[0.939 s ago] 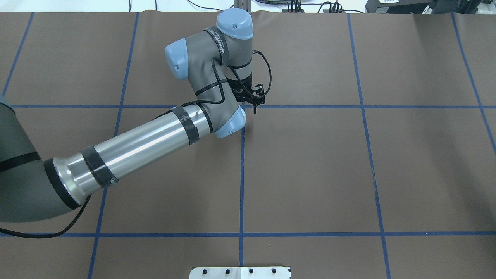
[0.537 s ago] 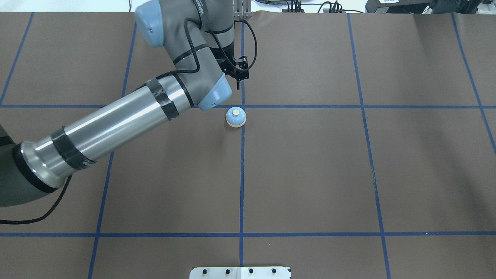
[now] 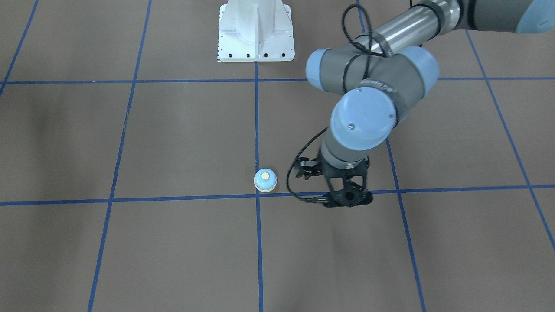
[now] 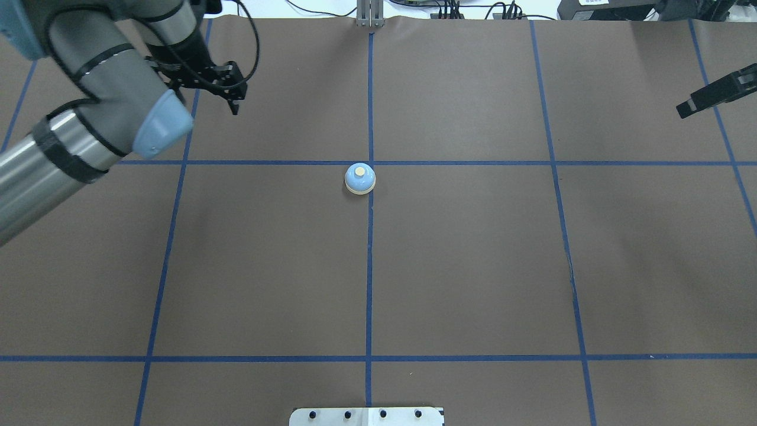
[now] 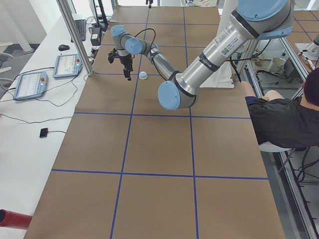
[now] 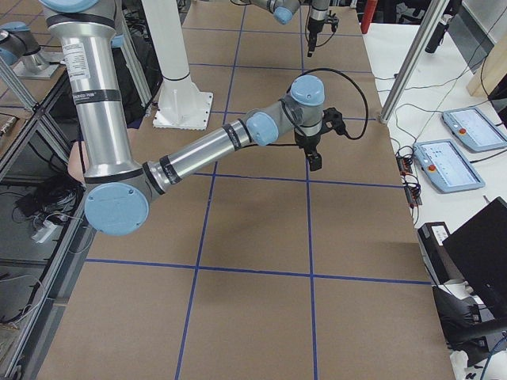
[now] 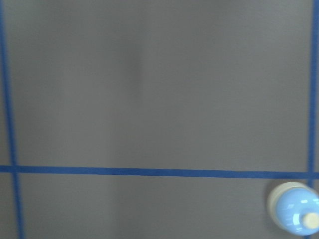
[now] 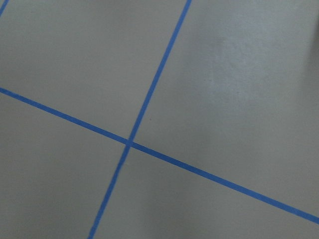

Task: Place and press bell with both arms
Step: 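Set the bell down, open the left gripper and withdraw it, then move the right gripper over the bell while the left arm retracts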

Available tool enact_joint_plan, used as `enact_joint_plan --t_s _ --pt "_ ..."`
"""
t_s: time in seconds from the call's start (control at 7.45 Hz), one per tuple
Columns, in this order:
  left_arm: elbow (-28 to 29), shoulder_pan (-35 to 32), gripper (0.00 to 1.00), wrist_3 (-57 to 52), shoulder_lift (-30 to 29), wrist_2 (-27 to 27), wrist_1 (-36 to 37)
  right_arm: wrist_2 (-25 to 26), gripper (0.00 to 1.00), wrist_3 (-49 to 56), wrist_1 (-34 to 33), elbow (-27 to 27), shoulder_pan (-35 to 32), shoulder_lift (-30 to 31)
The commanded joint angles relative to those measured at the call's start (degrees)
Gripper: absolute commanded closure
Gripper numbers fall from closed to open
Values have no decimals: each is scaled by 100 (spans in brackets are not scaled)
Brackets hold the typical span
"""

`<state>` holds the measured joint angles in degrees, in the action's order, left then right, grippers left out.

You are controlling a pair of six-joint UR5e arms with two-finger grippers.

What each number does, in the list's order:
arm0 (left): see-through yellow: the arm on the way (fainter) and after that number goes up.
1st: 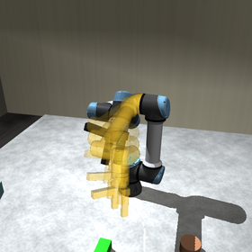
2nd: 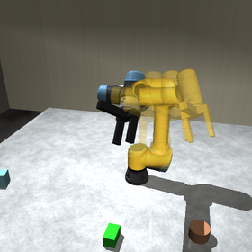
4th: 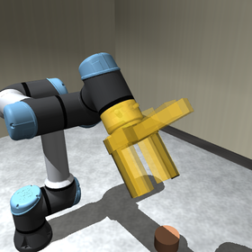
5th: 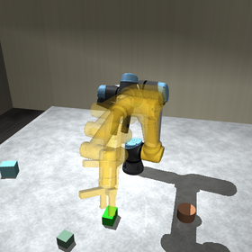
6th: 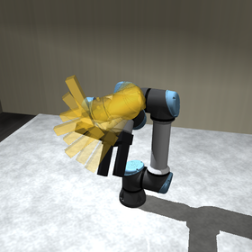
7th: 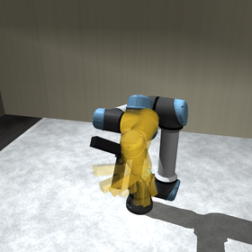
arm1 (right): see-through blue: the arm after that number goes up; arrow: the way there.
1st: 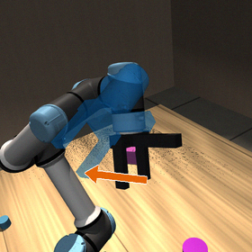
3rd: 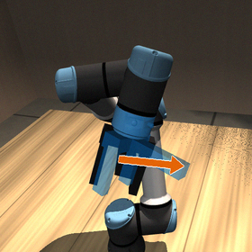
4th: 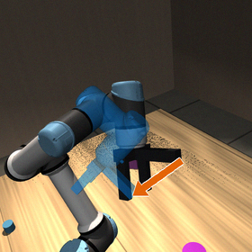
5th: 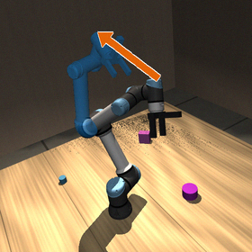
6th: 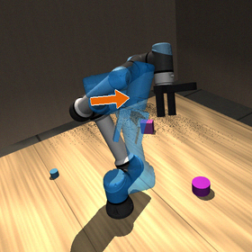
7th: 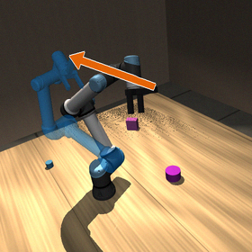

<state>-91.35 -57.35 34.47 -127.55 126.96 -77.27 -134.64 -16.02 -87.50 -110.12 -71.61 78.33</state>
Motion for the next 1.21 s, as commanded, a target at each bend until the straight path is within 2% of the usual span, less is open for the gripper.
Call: enact_joint_plan --t_s 0.0,0.13,0.4,0.54,0.8,0.94,1.07 --pt "-872 -792 0 -1646 1359 4 10 446 0 -838 -737 69 716 -1059" --pt "-1075 -1213 0 -2472 1843 4 10 543 1 -1128 -1186 200 954 -1605" --pt "-1113 -2048 0 -4062 2539 4 -8 1025 1 -2146 -1226 454 1717 -2274" --pt "-1060 -2540 0 -4871 2891 21 -51 1350 1 -2707 -1217 761 2121 -2757" --pt "-1034 -3384 0 -5450 3559 21 -95 1992 4 -3361 -1174 1673 2746 -3671" --pt "-1051 -3632 0 -5460 3901 30 -296 2142 8 -3538 -1165 2365 2940 -4215" --pt "-1042 -3748 0 -5503 4418 39 -863 2370 20 -3652 -895 2999 3108 -4577"
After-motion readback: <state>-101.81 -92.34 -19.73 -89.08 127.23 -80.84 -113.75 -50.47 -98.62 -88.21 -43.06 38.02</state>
